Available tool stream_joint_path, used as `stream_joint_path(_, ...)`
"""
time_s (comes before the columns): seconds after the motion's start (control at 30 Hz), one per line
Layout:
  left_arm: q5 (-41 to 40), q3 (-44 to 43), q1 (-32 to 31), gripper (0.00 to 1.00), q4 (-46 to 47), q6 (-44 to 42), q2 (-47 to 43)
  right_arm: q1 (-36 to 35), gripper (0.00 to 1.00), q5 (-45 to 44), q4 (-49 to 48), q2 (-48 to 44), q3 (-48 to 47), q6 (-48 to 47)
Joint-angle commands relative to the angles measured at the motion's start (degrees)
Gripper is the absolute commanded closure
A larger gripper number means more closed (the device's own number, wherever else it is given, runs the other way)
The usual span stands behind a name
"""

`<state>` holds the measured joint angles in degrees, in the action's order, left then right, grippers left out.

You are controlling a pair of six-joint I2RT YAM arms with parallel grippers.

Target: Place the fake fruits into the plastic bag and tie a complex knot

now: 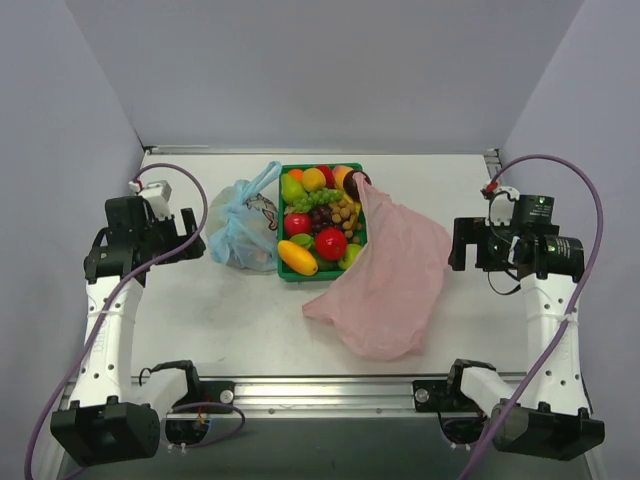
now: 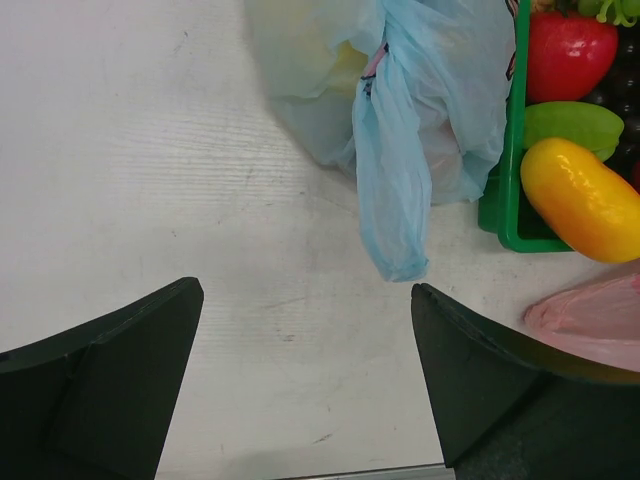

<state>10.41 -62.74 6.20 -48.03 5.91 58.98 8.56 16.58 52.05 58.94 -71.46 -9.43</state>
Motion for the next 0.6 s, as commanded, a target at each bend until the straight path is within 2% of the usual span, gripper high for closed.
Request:
stream_joint_path(0.0,-1.44,-2.47,-0.04,0.03,3.03,2.34,-0.80,-1.17,0.00,1.52,3.14,1.88,0.18,3.98)
stream_joint_path(0.2,-4.96,-3.00,-0.04,0.03,4.26,6.92,-0.27,-3.90,0.00,1.52,3.84,6.09,1.15,6.97)
stream_joint_path(0.43,-4.53,-0.99,-0.04,0.03,8.12,8.50,-3.08,-4.87,0.01,4.34,4.81,9.88,3.34,8.29)
stream_joint_path(0.57,-4.09,1.30,-0.04,0.02,11.02,7.89,-5.63,-4.87,0.05,9.77,6.65,13.82,5.45,9.17)
